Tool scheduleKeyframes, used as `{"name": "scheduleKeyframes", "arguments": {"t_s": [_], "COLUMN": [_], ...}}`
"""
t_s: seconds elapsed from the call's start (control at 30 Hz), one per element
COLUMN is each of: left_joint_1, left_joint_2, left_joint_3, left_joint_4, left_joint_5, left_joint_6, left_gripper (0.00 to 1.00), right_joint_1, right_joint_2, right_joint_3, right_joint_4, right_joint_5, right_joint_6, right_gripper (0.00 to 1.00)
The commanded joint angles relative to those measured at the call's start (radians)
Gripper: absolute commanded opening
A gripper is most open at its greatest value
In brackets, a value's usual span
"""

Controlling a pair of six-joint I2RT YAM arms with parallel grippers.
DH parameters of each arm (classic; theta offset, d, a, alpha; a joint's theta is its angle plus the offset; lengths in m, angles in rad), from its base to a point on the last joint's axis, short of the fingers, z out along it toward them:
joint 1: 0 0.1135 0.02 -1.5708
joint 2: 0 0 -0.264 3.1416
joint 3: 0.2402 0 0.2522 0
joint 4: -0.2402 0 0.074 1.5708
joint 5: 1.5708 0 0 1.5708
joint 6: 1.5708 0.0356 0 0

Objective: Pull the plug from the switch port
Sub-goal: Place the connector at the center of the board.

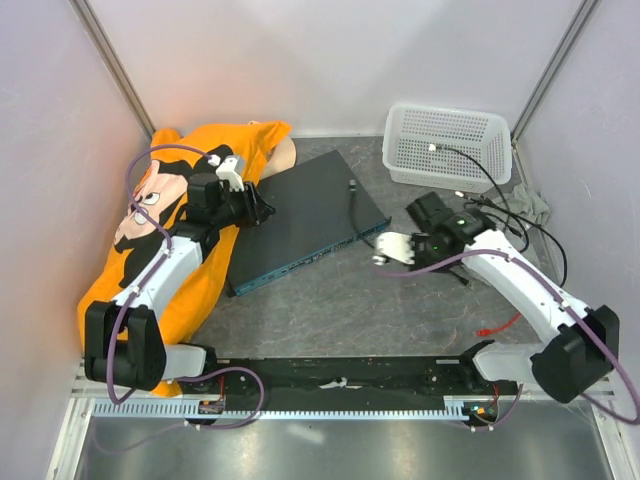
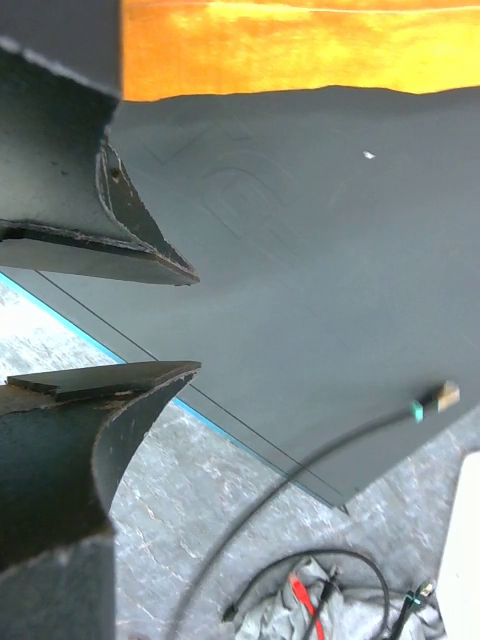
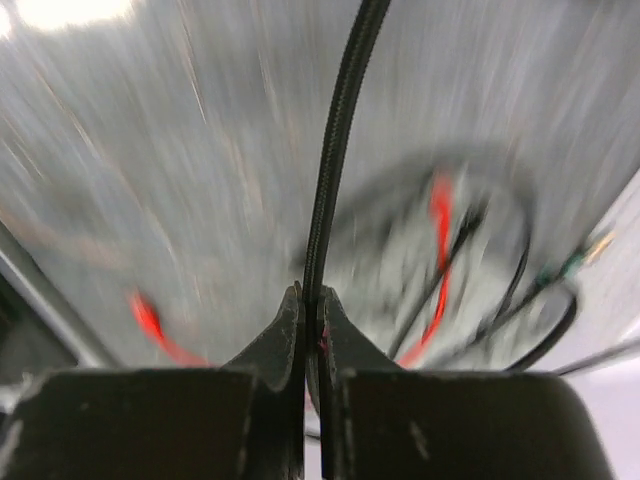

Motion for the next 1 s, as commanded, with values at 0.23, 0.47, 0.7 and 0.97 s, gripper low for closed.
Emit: {"name": "scheduleKeyframes", "arguments": {"t_s": [0.23, 0.47, 0.7, 0.97], "left_joint_1": [-0.006, -0.009, -0.009, -0.064], "left_joint_2": [0.022, 0.025, 0.100, 0.269], "left_joint_3": [0.018, 0.014, 0.102, 0.388], "left_joint_4": [0.100, 0.109, 0.080, 0.042], "left_joint_5": [0.062, 0.062, 0.098, 0.215], "left_joint_6": [-0.078, -0.075, -0.049, 0.086], "left_gripper": [0.43, 0.43, 0.42, 0.43], "right_joint_1": [-0.390, -0.389, -0.363, -0.284], "right_joint_2": [-0.044, 0.012, 0.144, 0.385], "right_joint_3": [-0.152, -0.305, 0.411, 0.508], "right_joint_4": [-0.049, -0.023, -0.302, 0.114], "right_joint_5": [0.259, 0.276, -0.319, -0.698], "right_joint_6": [-0.362, -0.292, -0.103, 0.521], "right_gripper": [0.01, 0.47, 0.98, 0.98]}}
